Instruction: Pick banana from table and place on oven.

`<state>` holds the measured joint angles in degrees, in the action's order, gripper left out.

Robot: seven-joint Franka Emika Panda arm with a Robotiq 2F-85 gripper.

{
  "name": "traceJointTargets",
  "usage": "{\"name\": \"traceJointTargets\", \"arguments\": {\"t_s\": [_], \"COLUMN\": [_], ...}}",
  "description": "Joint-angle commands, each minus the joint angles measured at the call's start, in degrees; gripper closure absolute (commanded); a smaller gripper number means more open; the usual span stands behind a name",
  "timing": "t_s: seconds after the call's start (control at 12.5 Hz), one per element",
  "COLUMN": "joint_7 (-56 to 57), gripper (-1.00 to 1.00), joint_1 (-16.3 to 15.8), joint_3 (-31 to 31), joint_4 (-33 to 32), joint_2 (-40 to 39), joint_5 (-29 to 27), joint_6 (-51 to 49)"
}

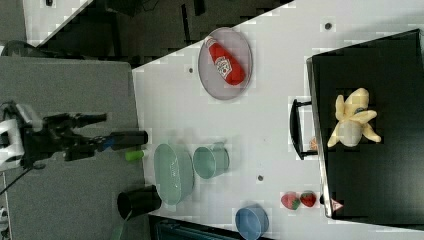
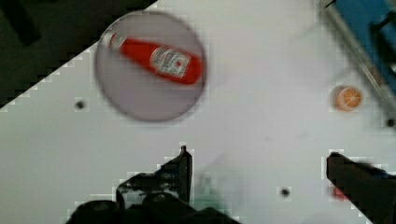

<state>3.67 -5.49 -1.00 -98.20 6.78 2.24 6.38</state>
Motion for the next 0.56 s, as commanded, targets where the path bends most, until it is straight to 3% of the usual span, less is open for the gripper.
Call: {"name": "traceJointTargets", "arguments": {"t_s": [0.08,0.56], "joint_7": [-6.5,-6.5], "gripper": [-1.00,-1.00], "joint_1": [1.4,1.4], "joint_3": [3.7,3.7], "joint_4": [-1.2,-1.2], "joint_2": [-0.4,-1.2], "joint_5": [0.3,0.3], "joint_6": [-4.1,-4.0]}}
